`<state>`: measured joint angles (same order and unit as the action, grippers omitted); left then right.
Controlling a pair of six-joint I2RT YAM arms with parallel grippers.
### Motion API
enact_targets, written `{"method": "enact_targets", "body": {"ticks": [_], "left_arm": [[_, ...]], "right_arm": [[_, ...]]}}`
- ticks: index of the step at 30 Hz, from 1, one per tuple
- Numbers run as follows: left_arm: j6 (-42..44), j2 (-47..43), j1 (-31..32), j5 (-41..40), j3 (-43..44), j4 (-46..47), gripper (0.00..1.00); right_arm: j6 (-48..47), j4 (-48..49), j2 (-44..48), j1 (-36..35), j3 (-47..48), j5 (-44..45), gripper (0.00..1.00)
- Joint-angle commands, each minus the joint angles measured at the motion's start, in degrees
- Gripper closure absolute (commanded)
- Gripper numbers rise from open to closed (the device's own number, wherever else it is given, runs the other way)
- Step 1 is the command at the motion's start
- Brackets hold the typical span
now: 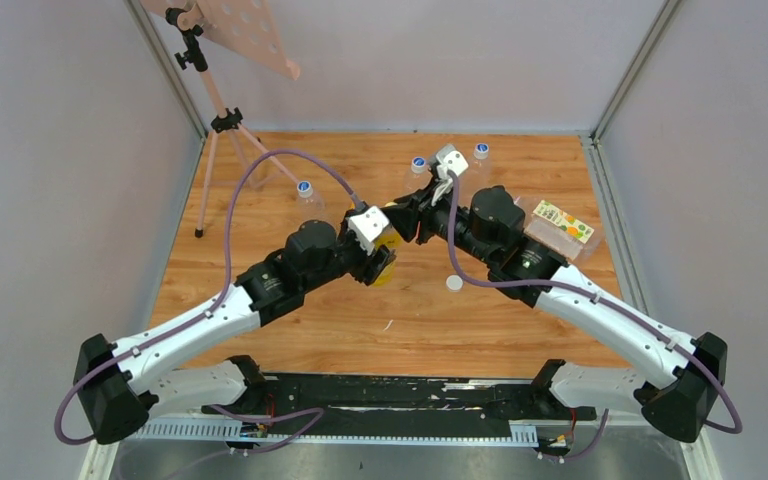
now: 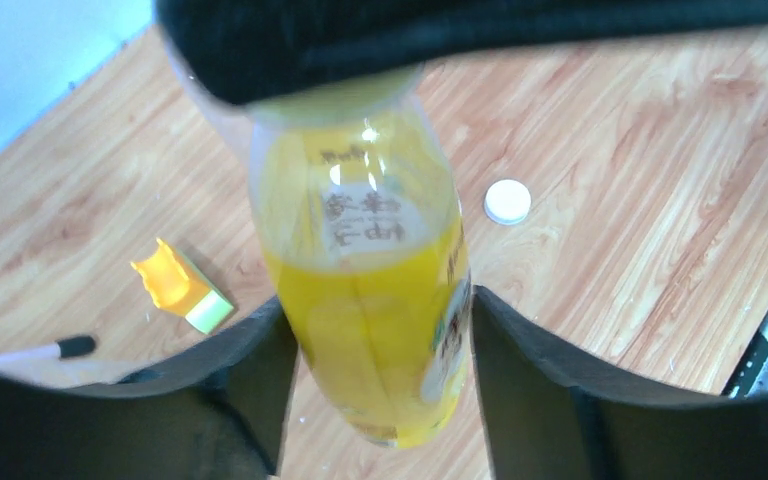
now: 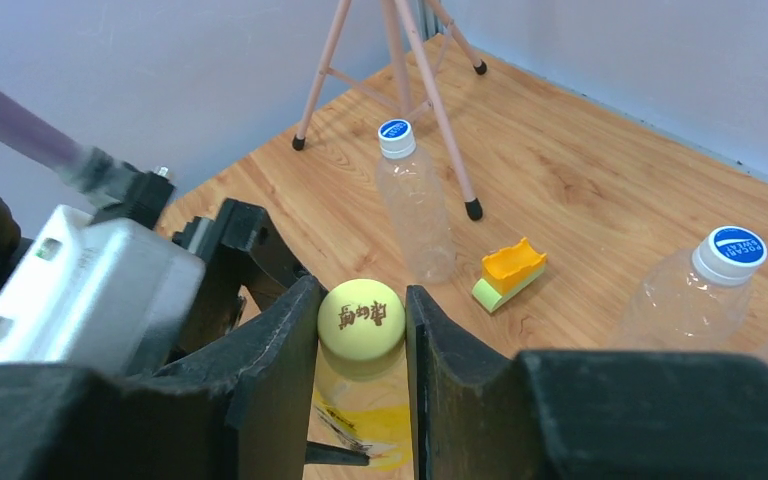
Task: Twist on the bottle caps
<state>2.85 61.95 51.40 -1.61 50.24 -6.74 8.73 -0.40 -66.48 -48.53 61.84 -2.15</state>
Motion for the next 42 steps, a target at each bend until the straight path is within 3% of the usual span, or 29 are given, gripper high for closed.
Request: {"method": "enact_targets", "body": {"ticks": [1,5,12,17,22,28,35,37,40,42], "left_arm": [[1.1,-6.5,-0.8,5.2,-3.9,12.7,0.26],[0.2,-11.0,-4.0,12.9,-8.3,16.8,0.15],[-1.5,-12.6,-10.9,32.5,-10.5,19.1,0.10],[-5.7,-9.8,-15.2,43.4,-10.7,24.8,0.08],[-13.2,-6.0,-17.0,51.2,-11.4,35.7,0.00],[-21.3,0.4,-17.1,57.4,-10.6,44.8,0.01],[-32.0,8.3,-17.1,62.2,-8.6,54.5,0.11],[-33.8,9.6,-17.0,63.2,-7.8,55.4,0.17],[-35.4,10.3,-17.1,63.6,-6.3,55.0,0.35],[-33.8,9.8,-17.0,62.5,-4.9,49.4,0.46]], "right_arm": [[0.7,-0.1,3.1,2.1,0.0,-3.6,1.00],[1.3,-0.1,4.5,4.1,-0.3,-8.4,1.00],[1.8,-0.1,5.9,8.2,-0.9,-21.9,1.00],[2.5,4.0,7.5,11.7,-2.5,-33.3,1.00],[5.7,9.1,8.2,15.4,-4.8,-43.1,1.00],[6.4,11.3,7.0,15.6,-4.6,-45.7,1.00],[7.4,14.2,5.8,15.7,-4.6,-47.9,1.00],[7.4,14.6,5.4,15.7,-4.5,-48.6,1.00],[6.9,14.5,5.1,15.7,-4.6,-48.9,1.00],[6.4,13.8,4.9,15.7,-4.7,-48.4,1.00]]}}
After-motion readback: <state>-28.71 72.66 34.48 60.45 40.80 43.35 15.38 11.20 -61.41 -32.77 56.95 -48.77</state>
